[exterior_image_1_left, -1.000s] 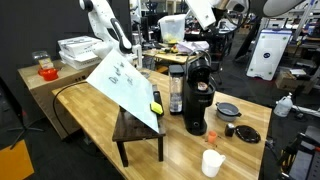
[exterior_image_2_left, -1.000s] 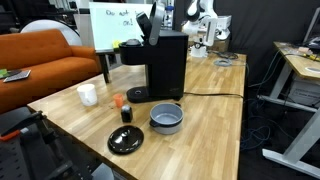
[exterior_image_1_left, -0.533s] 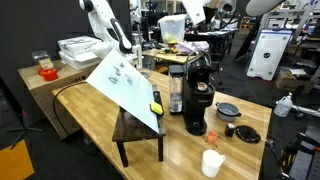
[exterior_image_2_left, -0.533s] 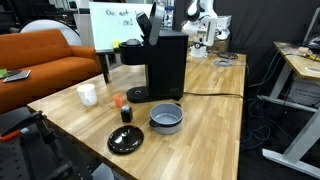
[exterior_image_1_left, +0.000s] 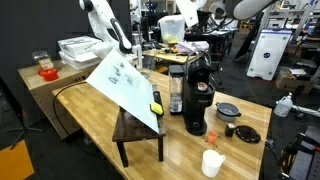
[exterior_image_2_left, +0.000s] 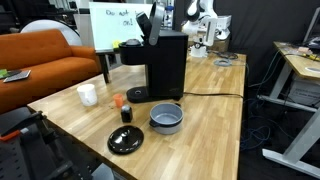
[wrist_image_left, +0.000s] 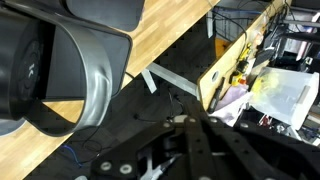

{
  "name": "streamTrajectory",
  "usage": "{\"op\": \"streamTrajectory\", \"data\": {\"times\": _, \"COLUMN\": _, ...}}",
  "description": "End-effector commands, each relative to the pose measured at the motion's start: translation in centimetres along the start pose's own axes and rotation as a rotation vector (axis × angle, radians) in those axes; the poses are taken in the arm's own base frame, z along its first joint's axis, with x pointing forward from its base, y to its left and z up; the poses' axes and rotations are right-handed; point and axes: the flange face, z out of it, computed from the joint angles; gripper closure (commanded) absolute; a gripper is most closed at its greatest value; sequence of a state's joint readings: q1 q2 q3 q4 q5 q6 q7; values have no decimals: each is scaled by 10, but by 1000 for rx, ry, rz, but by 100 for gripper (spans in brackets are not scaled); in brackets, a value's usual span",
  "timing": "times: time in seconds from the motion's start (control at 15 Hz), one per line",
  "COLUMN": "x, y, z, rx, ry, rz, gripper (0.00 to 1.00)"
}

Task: Pick the small tin on the table, put it in the coffee maker then close it

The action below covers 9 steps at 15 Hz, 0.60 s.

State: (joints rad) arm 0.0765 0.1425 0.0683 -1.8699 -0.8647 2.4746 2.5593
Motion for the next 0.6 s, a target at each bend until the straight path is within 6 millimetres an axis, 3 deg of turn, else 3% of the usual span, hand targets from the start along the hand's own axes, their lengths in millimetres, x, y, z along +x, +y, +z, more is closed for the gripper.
{"op": "streamTrajectory", "data": {"times": 0.0, "x": 1, "y": -2, "z": 1, "rx": -16, "ry": 34, "rz": 19, "gripper": 100}}
{"op": "streamTrajectory", "data": {"times": 0.53, "x": -4, "y": 38, "z": 28, "rx": -116, "ry": 71, "rz": 11, "gripper": 100}}
